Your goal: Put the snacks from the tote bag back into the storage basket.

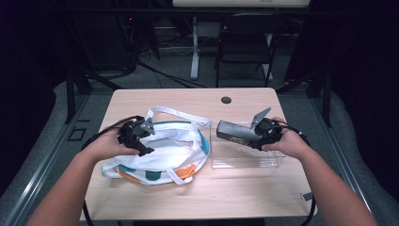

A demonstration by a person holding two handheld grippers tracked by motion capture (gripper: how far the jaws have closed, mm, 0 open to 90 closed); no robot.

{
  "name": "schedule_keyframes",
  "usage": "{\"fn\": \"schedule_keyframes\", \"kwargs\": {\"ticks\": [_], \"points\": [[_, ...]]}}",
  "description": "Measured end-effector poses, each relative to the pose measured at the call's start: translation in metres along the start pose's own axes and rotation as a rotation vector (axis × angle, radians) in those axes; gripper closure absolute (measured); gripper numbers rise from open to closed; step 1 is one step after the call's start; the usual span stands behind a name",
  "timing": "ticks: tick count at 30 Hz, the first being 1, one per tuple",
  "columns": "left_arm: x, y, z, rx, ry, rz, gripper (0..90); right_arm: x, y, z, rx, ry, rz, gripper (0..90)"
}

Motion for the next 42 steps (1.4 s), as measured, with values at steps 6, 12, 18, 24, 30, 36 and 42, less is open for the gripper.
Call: {"fn": "schedule_keyframes", "kwargs": {"ticks": [6,12,18,24,30,36,42], "points": [[-0.006,-0.003,0.002,-0.003,0.014,-0.004,36.4,0.003,-0.011,0.001,0.016,0.008,-0.030,41.8],[-0.010,-0.003,0.003,-0.003,0.023,-0.002,36.4,0.004,-0.023,0.002,0.029,-0.001,-0.042,41.7],[-0.014,-0.005,0.004,0.001,0.026,-0.009,36.5,0.001,-0.036,0.004,0.047,-0.020,-0.050,41.7],[-0.016,-0.006,0.004,0.000,0.031,-0.016,36.5,0.003,-0.046,0.005,0.058,-0.023,-0.061,41.3],[-0.018,-0.005,0.005,0.000,0.029,-0.019,36.5,0.003,-0.050,0.006,0.068,-0.019,-0.088,40.5],[-0.020,-0.003,0.005,0.005,0.029,-0.020,36.5,0.002,-0.054,0.008,0.083,-0.030,-0.098,39.9],[-0.020,-0.001,0.004,0.006,0.028,-0.021,36.5,0.001,-0.058,0.008,0.066,-0.030,-0.119,37.9]]}}
Point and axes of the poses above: each handheld gripper's, and its own axes: y roughly backward along the jaws, x roughly out of its top, z roughly to its right, the point moved 1 cm from there along -y, roughly forward along the jaws, and after that the axes turned 3 degrees about x, right-handed, at the moved point
